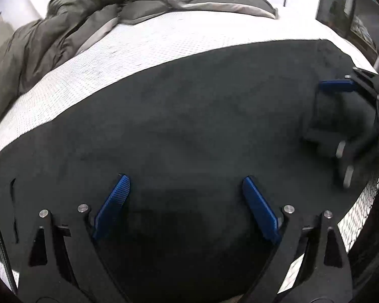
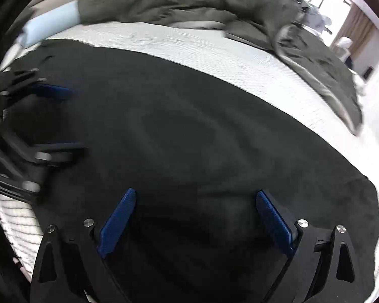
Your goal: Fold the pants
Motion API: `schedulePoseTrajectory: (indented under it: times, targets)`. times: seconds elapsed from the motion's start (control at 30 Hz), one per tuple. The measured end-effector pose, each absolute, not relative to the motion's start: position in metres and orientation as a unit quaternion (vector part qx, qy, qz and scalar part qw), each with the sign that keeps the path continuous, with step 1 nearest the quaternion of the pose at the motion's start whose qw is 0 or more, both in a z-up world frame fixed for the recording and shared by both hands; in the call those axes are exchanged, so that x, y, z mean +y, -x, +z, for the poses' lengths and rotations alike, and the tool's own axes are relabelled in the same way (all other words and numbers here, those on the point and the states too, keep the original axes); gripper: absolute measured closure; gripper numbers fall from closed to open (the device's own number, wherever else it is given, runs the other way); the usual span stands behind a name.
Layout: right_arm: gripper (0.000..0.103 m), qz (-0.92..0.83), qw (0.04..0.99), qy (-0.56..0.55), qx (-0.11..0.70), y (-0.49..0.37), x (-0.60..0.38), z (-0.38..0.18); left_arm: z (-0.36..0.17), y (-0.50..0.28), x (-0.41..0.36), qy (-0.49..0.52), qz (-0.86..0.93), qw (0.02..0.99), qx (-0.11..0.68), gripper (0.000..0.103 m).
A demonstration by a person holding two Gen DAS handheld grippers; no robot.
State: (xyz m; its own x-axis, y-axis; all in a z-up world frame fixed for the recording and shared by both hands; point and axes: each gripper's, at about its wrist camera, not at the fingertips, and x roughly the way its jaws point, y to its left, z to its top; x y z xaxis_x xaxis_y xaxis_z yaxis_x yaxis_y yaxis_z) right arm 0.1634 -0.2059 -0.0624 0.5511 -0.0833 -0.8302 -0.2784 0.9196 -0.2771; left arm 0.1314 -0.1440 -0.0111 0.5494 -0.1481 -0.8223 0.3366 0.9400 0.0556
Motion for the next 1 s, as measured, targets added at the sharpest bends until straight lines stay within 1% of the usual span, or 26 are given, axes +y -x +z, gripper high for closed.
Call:
schedulePoseTrajectory:
  times: [0.03,0.17,0.2,0.23,0.27,0.3,0.37,0.43,0.47,0.5,0.57,0.6,0.63,0.67,0.7,0.77,0.83,0.87,0.9,0.93,0.97,1.0]
  targets:
    - [0.007,0.023,0.86,0.176,0.478,-0.167,-0.225,-0.058,-0.012,-0.133,-0.127,-0.102,-0.121,0.877,0.454,0.01]
    - [0.006,-0.107,0.853,0.169,0.482,-0.165,-0.286,-0.05,-0.012,-0.134,-0.058,-0.069,-0.004,0.888,0.455,0.004]
    - [0.006,-0.11,0.855,0.159,0.482,-0.164,-0.291,-0.049,-0.01,-0.133,-0.044,-0.052,0.021,0.89,0.452,0.004]
    - [0.006,-0.107,0.857,0.145,0.482,-0.162,-0.293,-0.047,-0.008,-0.129,-0.038,-0.042,0.032,0.89,0.453,0.008]
    - [0.006,-0.107,0.861,0.139,0.477,-0.161,-0.289,-0.043,-0.004,-0.123,-0.036,-0.027,0.031,0.891,0.453,0.014]
    - [0.006,-0.104,0.865,0.139,0.47,-0.16,-0.284,-0.039,0.0,-0.12,-0.039,-0.015,0.02,0.893,0.449,0.016]
    - [0.006,-0.058,0.879,0.126,0.455,-0.16,-0.26,-0.031,0.006,-0.132,-0.041,0.0,-0.026,0.898,0.439,0.017]
    - [0.006,-0.01,0.889,0.112,0.444,-0.165,-0.23,-0.024,0.009,-0.141,-0.065,-0.017,-0.076,0.897,0.435,0.017]
    - [0.006,0.019,0.891,0.106,0.442,-0.172,-0.213,-0.023,0.009,-0.146,-0.078,-0.033,-0.09,0.895,0.435,0.019]
    - [0.006,0.037,0.89,0.102,0.443,-0.176,-0.199,-0.024,0.007,-0.148,-0.095,-0.06,-0.102,0.892,0.437,0.022]
    - [0.006,0.075,0.879,0.097,0.461,-0.193,-0.172,-0.032,-0.003,-0.162,-0.113,-0.094,-0.106,0.882,0.45,0.038]
    - [0.007,0.087,0.87,0.104,0.473,-0.2,-0.159,-0.04,-0.009,-0.169,-0.115,-0.099,-0.105,0.878,0.457,0.043]
    - [0.01,0.085,0.86,0.127,0.487,-0.209,-0.153,-0.05,-0.01,-0.179,-0.11,-0.092,-0.108,0.877,0.459,0.046]
    - [0.012,0.076,0.849,0.16,0.498,-0.214,-0.146,-0.062,-0.012,-0.18,-0.101,-0.082,-0.111,0.876,0.462,0.057]
    - [0.012,0.072,0.844,0.18,0.499,-0.213,-0.141,-0.066,-0.011,-0.186,-0.087,-0.078,-0.108,0.875,0.466,0.065]
    - [0.012,0.066,0.844,0.2,0.493,-0.214,-0.14,-0.067,-0.008,-0.19,-0.062,-0.07,-0.095,0.877,0.466,0.065]
    - [0.012,0.029,0.844,0.217,0.489,-0.216,-0.151,-0.062,-0.01,-0.208,-0.015,-0.08,-0.014,0.885,0.458,0.065]
    - [0.012,0.01,0.844,0.228,0.485,-0.215,-0.156,-0.063,-0.011,-0.209,0.005,-0.064,0.015,0.888,0.455,0.066]
    - [0.011,-0.009,0.843,0.234,0.484,-0.215,-0.163,-0.065,-0.014,-0.209,0.032,-0.013,0.016,0.891,0.454,0.072]
    - [0.01,-0.027,0.843,0.222,0.49,-0.217,-0.176,-0.065,-0.015,-0.207,0.044,0.027,0.004,0.89,0.455,0.075]
    - [0.01,-0.03,0.845,0.202,0.495,-0.222,-0.188,-0.065,-0.015,-0.204,0.051,0.049,0.001,0.891,0.451,0.08]
    - [0.01,-0.029,0.849,0.176,0.498,-0.224,-0.197,-0.063,-0.011,-0.199,0.048,0.041,0.006,0.892,0.45,0.081]
